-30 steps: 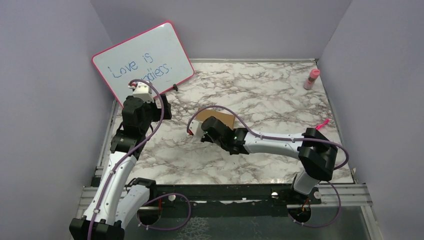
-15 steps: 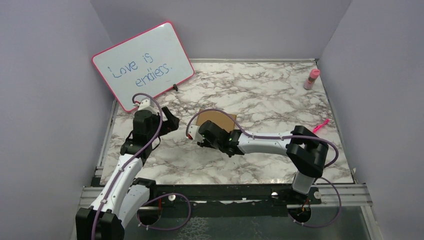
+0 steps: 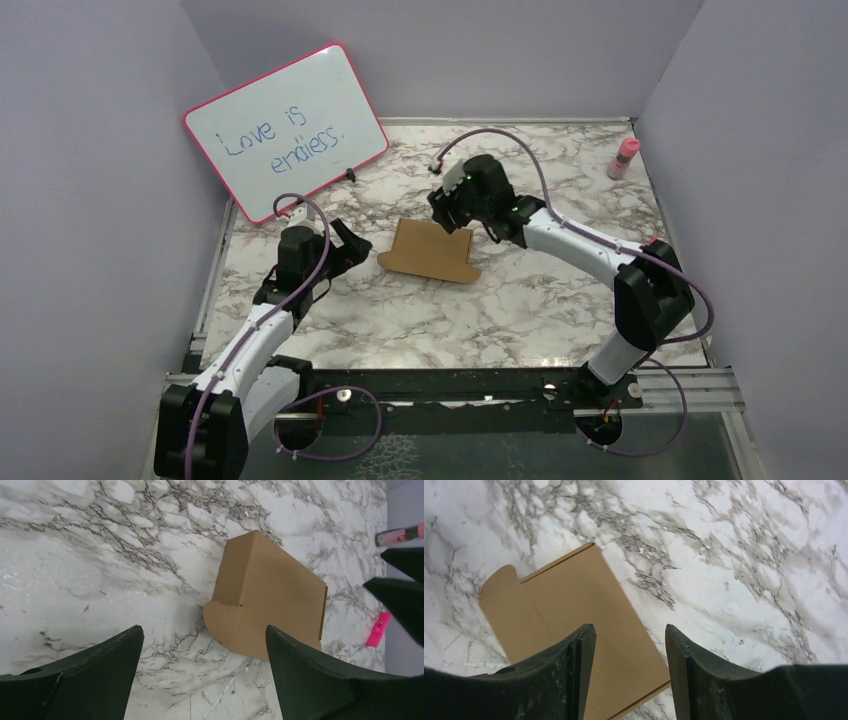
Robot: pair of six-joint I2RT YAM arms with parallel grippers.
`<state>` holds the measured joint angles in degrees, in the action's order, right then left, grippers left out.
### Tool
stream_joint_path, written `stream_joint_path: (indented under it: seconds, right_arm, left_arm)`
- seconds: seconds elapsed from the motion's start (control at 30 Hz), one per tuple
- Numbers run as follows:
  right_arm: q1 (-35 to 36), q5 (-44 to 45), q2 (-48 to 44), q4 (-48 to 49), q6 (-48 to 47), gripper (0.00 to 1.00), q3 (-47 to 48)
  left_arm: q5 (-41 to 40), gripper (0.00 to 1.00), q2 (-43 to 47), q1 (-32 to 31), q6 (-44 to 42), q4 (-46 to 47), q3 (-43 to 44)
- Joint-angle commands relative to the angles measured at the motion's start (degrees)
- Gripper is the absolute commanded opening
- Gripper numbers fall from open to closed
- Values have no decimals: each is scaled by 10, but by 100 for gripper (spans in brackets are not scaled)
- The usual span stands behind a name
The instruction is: Fold the paper box
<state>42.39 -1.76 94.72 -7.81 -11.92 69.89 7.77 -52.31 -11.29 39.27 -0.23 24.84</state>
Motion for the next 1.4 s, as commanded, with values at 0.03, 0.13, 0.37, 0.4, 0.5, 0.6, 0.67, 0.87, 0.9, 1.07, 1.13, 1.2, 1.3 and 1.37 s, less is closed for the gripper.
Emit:
stream_joint_path:
  seconds: [0.03,0.13,0.37,0.4,0.5,0.6,0.67,0.87,0.9,1.07,1.13,1.2,1.3,1.37]
  right_arm:
    - [-120,-237,37,54,154,59,-2]
    - [-165,-299,63,86,196,61,-9]
    - [-199,-376,121,109,232,61,-13]
    - [-200,-378,128,109,236,61,-16]
    - [-201,-390,147,112,248,60,-25]
    - [-201,-392,153,134,268,57,-50]
    - [-202,-398,158,148,282,56,-62]
    - [-204,-415,155,174,341,46,-96]
    - [-204,-421,153,181,355,45,-104]
    - [-204,-461,150,234,414,41,-141]
    - [-204,-474,151,250,433,41,-149]
    - [-204,-484,151,268,449,42,-156]
    - [-204,-487,150,279,461,45,-156]
    - [-205,-485,152,278,460,46,-152]
  left_arm:
    - [33,92,-24,-18,42,56,-26]
    - [31,91,-36,-29,53,74,-40]
    - [21,92,-80,-72,85,127,-54]
    - [19,91,-87,-77,94,138,-56]
    - [19,91,-111,-93,110,161,-57]
    - [17,91,-131,-105,107,161,-48]
    - [11,91,-139,-109,110,163,-47]
    - [3,91,-145,-114,133,175,-59]
    - [-2,91,-144,-114,136,177,-61]
    - [-15,91,-140,-114,147,183,-72]
    - [-15,90,-142,-114,151,186,-74]
    - [-13,90,-147,-114,151,189,-74]
    - [-12,90,-154,-115,152,192,-73]
    - [-8,89,-159,-115,154,196,-71]
